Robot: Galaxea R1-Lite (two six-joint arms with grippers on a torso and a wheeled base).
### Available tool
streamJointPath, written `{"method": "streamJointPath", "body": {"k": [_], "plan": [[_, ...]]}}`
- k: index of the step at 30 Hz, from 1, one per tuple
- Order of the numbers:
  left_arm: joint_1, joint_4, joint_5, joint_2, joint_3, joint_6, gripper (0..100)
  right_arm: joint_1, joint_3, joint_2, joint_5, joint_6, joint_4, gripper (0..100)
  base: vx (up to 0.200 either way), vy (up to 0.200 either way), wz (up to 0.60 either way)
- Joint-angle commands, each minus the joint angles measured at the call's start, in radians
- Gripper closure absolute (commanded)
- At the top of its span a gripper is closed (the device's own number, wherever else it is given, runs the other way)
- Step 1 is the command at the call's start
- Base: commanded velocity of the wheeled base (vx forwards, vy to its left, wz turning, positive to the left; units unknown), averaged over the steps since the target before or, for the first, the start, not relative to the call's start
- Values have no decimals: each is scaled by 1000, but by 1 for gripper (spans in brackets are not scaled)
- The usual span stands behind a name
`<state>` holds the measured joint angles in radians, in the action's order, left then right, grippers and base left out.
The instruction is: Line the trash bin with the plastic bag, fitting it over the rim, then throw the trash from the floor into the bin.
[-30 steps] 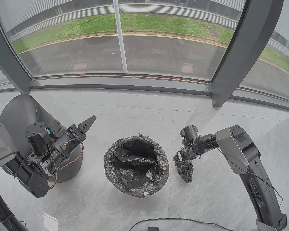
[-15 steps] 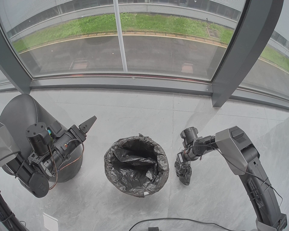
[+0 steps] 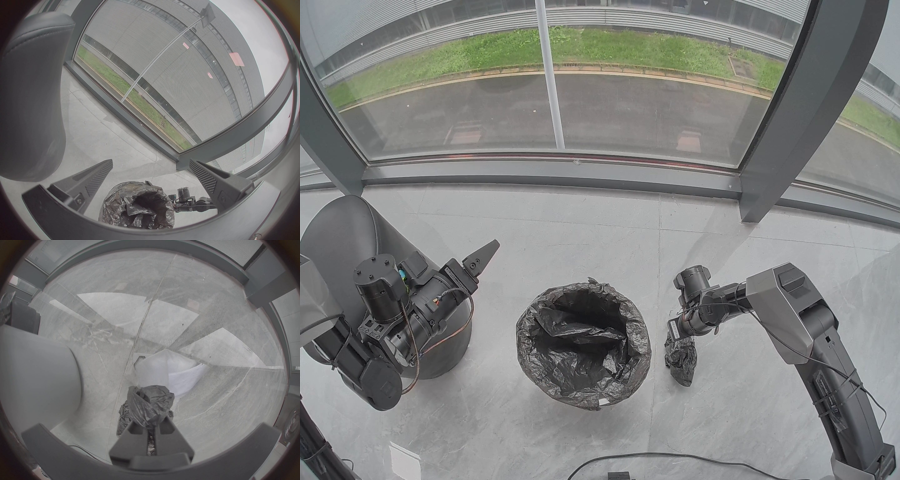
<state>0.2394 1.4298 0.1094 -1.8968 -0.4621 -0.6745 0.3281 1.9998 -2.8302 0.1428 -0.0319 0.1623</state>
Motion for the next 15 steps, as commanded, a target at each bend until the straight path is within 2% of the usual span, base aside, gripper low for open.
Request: {"method": "streamJointPath", "body": {"k": [1,6,15], "plan": [[-12,0,1,10,-4,-7,0,2,0,38,0,-3,6,100,0,0,0],[-23,-6,1,15,-10,-16,0,11,0,179,-8,-54,91,100,0,0,0],[-23,-6,1,18,-9,-16,0,29,0,305,-2,-59,126,100,0,0,0]]}}
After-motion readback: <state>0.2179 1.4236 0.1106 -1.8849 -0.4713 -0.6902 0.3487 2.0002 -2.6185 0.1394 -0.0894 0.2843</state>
